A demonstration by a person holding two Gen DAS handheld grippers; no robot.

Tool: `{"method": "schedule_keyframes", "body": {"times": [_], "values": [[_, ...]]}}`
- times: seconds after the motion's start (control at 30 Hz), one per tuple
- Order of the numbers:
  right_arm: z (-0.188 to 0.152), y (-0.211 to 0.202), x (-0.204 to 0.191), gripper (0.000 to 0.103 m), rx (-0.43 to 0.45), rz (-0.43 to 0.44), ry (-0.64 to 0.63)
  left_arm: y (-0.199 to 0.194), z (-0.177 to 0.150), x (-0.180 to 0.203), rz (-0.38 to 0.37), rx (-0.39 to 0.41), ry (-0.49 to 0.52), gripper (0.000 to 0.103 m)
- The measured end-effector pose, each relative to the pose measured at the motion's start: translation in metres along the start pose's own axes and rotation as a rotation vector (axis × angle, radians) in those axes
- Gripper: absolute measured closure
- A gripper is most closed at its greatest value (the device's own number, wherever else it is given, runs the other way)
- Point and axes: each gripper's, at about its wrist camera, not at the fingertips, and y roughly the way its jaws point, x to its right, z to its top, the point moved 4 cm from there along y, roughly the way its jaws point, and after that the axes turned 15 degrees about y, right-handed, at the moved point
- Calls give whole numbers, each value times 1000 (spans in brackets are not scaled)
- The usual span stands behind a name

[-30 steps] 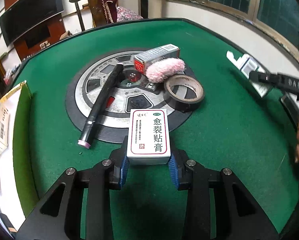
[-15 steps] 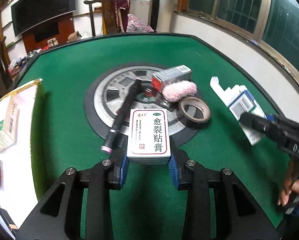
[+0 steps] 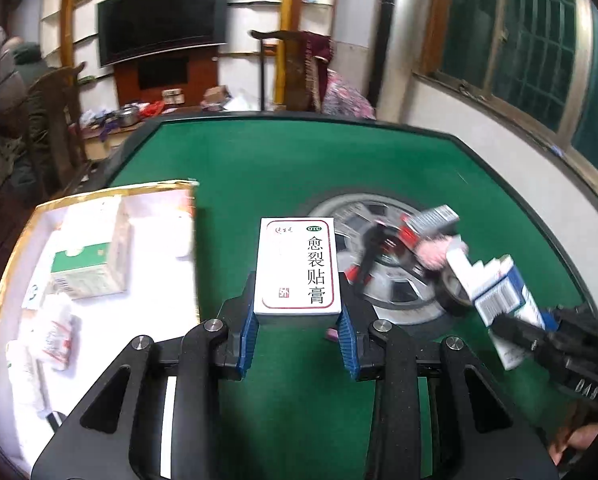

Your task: Organize objects

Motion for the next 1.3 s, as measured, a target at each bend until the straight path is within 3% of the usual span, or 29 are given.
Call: {"method": "schedule_keyframes", "body": {"times": [0.63, 1.03, 1.3], "values": [[-12, 65, -137, 70, -120, 146, -154, -12, -24, -111, 163, -51, -206, 69], [-57, 85, -197, 70, -177, 171, -252, -6, -54, -143, 55, -144, -266, 69], [-76, 101, -206, 69, -220, 130, -276, 2, -63, -152, 73, -193, -241, 69]]}}
